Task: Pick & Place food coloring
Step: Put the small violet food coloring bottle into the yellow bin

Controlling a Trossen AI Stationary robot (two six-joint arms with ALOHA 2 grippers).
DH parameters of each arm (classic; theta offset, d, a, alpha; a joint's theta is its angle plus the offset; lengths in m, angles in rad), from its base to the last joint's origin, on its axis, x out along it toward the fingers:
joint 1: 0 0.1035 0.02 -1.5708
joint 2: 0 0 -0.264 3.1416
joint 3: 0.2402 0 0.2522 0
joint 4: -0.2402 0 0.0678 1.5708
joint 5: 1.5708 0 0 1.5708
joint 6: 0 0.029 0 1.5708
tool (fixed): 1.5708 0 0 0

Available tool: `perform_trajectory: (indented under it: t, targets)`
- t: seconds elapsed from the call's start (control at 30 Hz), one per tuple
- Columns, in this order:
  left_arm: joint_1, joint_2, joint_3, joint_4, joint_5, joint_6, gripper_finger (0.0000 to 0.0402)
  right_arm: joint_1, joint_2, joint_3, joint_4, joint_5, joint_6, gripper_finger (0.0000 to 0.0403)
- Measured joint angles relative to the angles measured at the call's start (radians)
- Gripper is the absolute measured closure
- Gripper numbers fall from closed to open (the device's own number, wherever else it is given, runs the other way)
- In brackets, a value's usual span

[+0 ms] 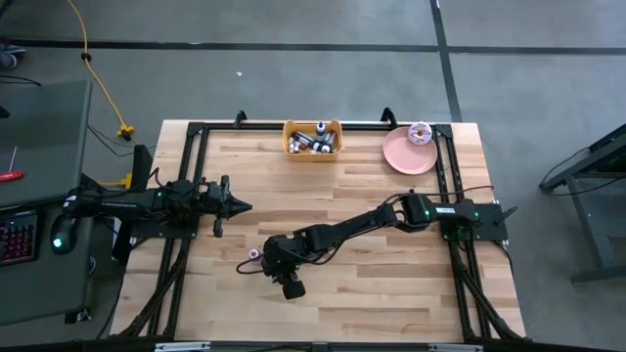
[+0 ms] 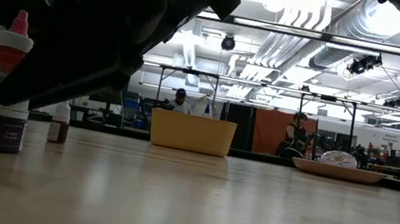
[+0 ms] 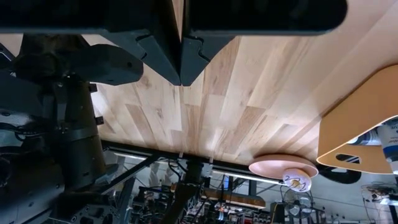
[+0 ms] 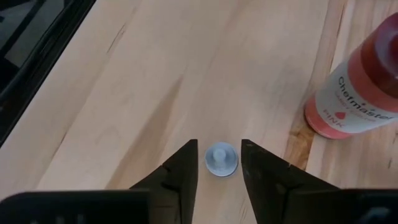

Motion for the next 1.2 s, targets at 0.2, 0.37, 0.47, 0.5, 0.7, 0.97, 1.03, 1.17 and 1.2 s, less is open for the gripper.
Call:
perform_trajectory:
  t: [0.2, 0.37, 0.47, 0.5, 0.7, 0.97, 1.03, 1.17, 1.2]
  targets:
    - [0.0, 0.0, 0.0, 0.0, 0.0, 0.0, 0.0401, 0.0, 0.0, 0.0, 0.0, 0.0, 0.0, 0.0324]
    - [0.0, 0.0, 0.0, 0.0, 0.0, 0.0, 0.0401, 0.0, -0.002, 0.001, -0.009, 0.0, 0.0, 0.0356]
    - [0.0, 0.0, 0.0, 0.0, 0.0, 0.0, 0.0401, 0.0, -0.003, 0.001, -0.013, 0.0, 0.0, 0.0359]
    - [0.0, 0.0, 0.0, 0.0, 0.0, 0.0, 0.0401, 0.0, -0.003, 0.001, -0.013, 0.0, 0.0, 0.0358]
    - [0.0, 0.0, 0.0, 0.0, 0.0, 0.0, 0.0401, 0.001, -0.005, 0.001, -0.016, 0.001, -0.002, 0.036]
    - [0.0, 0.0, 0.0, 0.0, 0.0, 0.0, 0.0401, 0.001, -0.06, 0.001, -0.063, 0.043, -0.021, 0.036]
    - [0.0, 0.0, 0.0, 0.0, 0.0, 0.0, 0.0401, 0.001, -0.087, 0.001, -0.092, 0.071, -0.027, 0.036]
    - [0.0, 0.0, 0.0, 0.0, 0.0, 0.0, 0.0401, 0.001, -0.149, 0.001, -0.151, 0.113, -0.026, 0.036]
    - [0.0, 0.0, 0.0, 0.0, 0.0, 0.0, 0.0401, 0.001, -0.167, 0.001, -0.166, 0.12, -0.02, 0.036]
